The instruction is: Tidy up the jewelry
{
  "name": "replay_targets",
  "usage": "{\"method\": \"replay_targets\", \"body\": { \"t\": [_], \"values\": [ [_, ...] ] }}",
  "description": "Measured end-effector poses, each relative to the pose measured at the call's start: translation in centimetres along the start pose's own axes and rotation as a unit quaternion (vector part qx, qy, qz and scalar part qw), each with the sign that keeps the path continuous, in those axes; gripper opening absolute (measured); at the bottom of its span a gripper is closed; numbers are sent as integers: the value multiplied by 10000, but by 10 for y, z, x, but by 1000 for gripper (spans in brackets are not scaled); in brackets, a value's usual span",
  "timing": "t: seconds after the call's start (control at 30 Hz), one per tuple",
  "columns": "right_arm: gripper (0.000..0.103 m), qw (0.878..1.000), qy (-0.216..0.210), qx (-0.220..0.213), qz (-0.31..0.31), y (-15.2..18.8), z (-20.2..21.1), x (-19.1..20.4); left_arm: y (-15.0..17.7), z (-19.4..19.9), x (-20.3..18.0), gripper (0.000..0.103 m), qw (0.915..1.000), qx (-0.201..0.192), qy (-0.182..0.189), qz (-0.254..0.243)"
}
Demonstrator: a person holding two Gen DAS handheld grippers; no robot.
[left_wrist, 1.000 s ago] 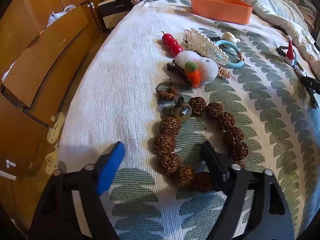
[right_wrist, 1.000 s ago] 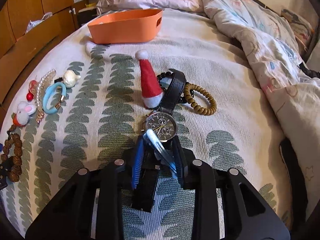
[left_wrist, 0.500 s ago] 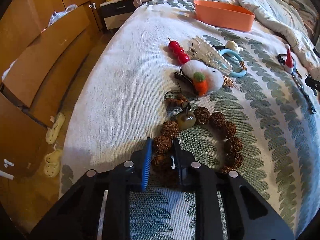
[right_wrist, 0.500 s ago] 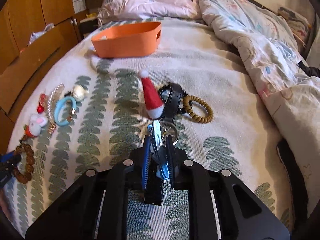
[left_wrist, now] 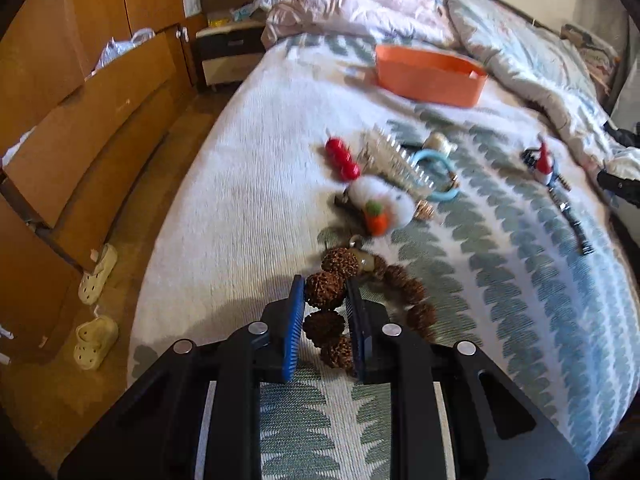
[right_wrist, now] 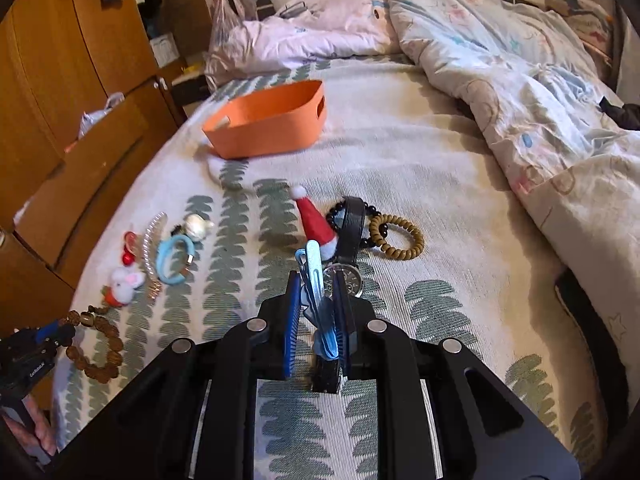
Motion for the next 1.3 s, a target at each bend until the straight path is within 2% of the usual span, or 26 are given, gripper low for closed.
{"method": "replay_targets", "body": {
  "t": [0.33,0.47,0.73,0.87,1.03,1.17,1.3],
  "values": [
    [16,9993,-269,-257,52,7,38,21,-5,45,-10,21,9984,-467,299,-83],
    [16,9984,-395,-406,43,18,67,29,-2,70,-14,21,9969,-699,329,-136],
    [16,9957,-541,-756,-53,53,119,36,24,103,-19,21,9948,-926,430,-31],
    [16,9961,-584,-623,-235,87,124,29,47,111,-24,21,9948,-917,448,24],
    [16,9974,-370,-475,-395,124,125,19,59,121,-32,21,9939,-973,516,18],
    [16,9981,-297,-222,-483,144,113,14,67,115,-39,21,9952,-870,446,-65],
    [16,9992,-152,-62,-360,149,101,21,72,97,-36,21,9973,-689,249,-76]
  ]
}}
Point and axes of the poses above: each gripper's, at about its wrist camera, not at the fingertips, and z roughly against the way its jaws point, x to its left, y to its underside, the point moved 4 cm from there along -z, roughly the way its jaws point, and after that the axes turned 2 degrees about -z, right-handed, at the moved point
